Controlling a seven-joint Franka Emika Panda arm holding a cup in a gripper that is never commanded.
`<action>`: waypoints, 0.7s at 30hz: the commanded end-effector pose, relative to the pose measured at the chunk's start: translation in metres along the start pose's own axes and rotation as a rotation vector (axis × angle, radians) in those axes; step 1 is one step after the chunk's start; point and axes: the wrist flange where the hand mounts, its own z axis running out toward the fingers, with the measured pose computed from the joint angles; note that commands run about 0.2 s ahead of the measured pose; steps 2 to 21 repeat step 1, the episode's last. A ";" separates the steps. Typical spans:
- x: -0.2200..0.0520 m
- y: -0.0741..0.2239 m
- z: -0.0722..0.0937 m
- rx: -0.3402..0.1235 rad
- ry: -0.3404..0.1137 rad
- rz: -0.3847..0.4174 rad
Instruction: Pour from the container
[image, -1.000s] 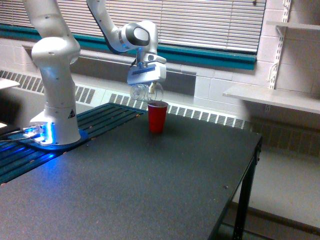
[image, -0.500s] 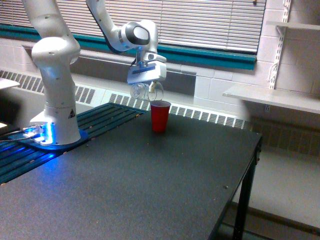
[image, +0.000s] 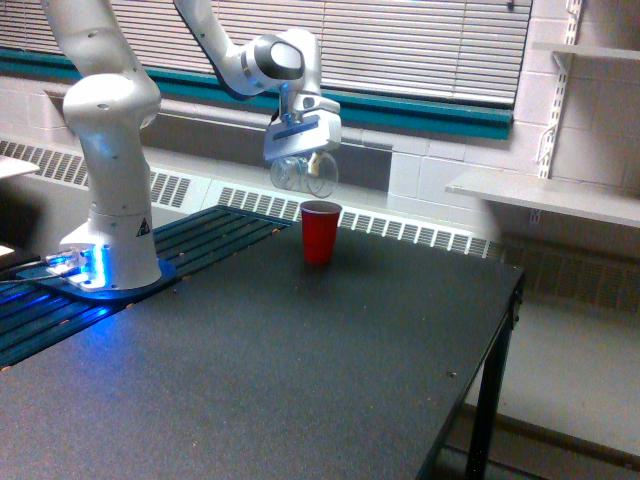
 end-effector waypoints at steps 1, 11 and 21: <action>0.006 0.003 -0.008 0.000 0.020 0.014; 0.006 0.003 -0.008 0.000 0.020 0.014; 0.006 0.003 -0.008 0.000 0.020 0.014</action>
